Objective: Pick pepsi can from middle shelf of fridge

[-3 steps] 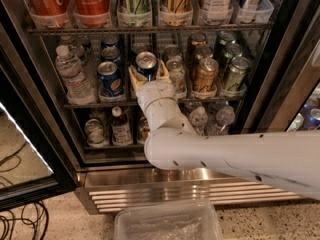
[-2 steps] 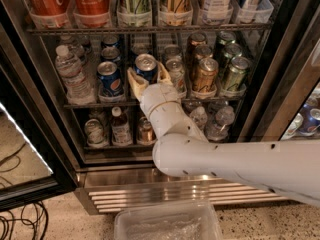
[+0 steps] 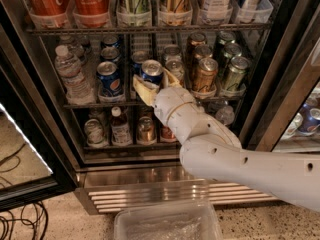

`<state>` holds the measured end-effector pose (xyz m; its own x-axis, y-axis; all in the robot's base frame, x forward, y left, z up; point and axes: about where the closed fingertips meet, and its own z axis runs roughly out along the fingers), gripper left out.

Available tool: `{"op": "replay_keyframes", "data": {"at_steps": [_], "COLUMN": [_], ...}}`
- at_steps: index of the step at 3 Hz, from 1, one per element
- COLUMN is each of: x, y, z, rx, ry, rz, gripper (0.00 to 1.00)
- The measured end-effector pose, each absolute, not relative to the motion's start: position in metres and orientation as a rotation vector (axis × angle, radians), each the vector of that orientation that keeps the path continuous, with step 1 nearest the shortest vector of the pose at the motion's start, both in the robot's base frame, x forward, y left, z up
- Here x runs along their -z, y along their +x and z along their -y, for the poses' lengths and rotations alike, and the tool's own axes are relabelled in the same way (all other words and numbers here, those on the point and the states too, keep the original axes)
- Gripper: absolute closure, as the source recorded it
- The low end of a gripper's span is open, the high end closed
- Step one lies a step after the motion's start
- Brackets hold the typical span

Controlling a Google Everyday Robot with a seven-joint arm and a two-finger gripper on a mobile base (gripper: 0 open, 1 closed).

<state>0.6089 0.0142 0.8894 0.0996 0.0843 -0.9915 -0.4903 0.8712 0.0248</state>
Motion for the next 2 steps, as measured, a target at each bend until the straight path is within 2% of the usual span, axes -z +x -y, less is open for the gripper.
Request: {"op": "replay_keyframes", "data": {"at_steps": [1, 2], "x": [-0.890, -0.895], "y": [0.610, 0.602], "z": [-0.003, -0.015], "rx": [-0.516, -0.567], "ry": [-0.358, -0.388], "rz": [-1.430, -1.416], "gripper": [1.00, 1.00]}}
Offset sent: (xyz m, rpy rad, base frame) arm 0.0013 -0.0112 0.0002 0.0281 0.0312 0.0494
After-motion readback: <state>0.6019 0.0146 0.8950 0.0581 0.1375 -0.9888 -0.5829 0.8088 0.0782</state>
